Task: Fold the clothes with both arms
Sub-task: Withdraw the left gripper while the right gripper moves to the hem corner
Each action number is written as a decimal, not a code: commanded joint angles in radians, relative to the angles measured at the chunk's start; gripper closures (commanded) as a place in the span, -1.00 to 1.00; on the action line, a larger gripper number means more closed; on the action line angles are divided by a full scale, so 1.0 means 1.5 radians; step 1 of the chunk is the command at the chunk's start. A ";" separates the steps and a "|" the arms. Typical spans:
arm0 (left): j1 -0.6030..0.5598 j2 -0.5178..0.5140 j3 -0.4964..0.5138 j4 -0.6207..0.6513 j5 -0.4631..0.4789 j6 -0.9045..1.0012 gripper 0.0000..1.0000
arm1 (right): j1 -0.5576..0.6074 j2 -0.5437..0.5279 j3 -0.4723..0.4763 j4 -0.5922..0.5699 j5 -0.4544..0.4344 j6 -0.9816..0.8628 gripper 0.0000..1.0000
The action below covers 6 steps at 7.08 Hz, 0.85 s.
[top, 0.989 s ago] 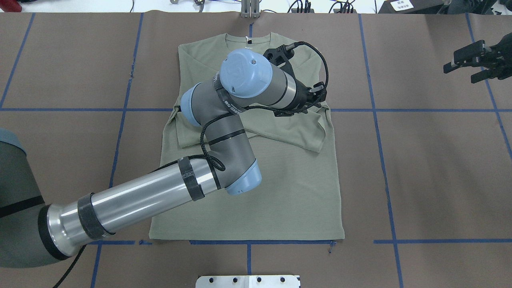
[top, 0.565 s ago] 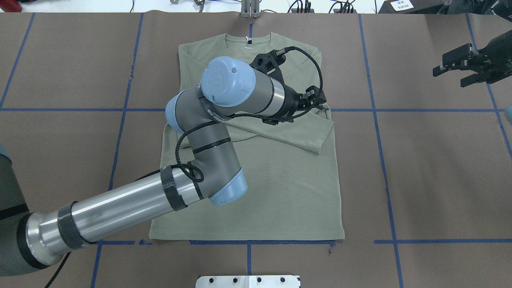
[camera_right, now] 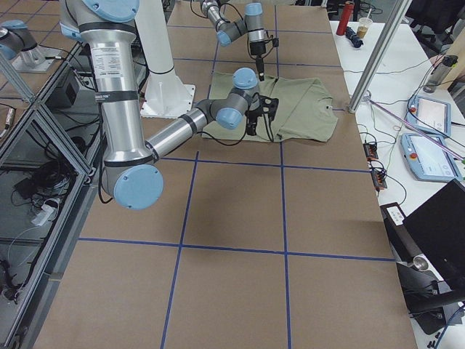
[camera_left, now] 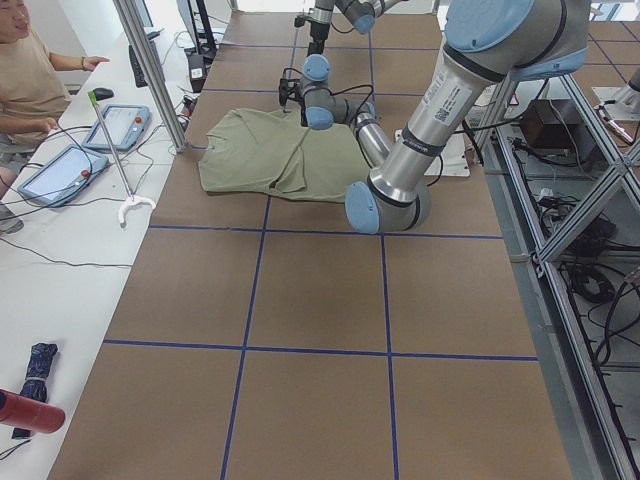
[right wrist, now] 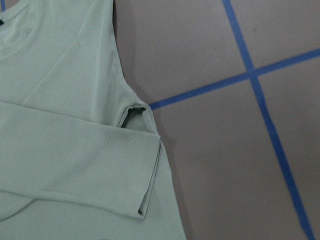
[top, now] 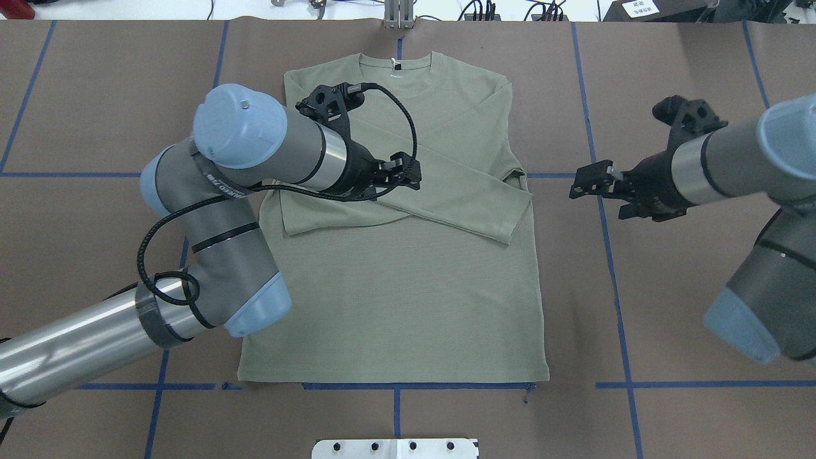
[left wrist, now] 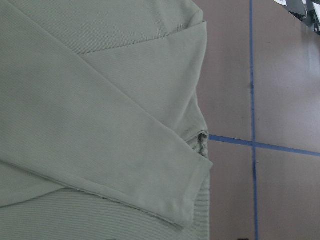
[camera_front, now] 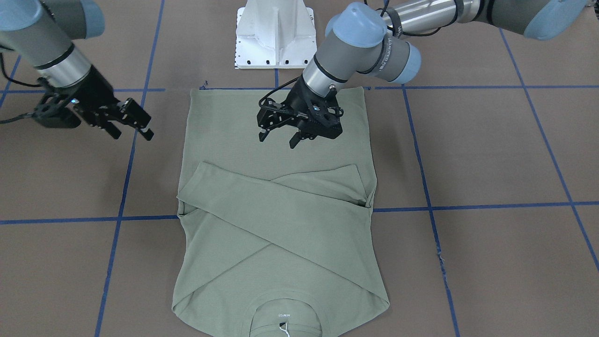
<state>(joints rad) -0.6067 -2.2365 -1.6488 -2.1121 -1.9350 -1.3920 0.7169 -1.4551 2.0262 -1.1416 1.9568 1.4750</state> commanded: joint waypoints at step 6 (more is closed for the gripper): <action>0.012 0.168 -0.091 -0.132 0.028 -0.059 -1.00 | -0.404 -0.046 0.043 -0.074 -0.380 0.389 -0.88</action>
<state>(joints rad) -0.5962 -1.9956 -1.7883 -2.2602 -1.8876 -1.5052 0.1799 -1.5058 2.0910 -1.2455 1.4524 1.9882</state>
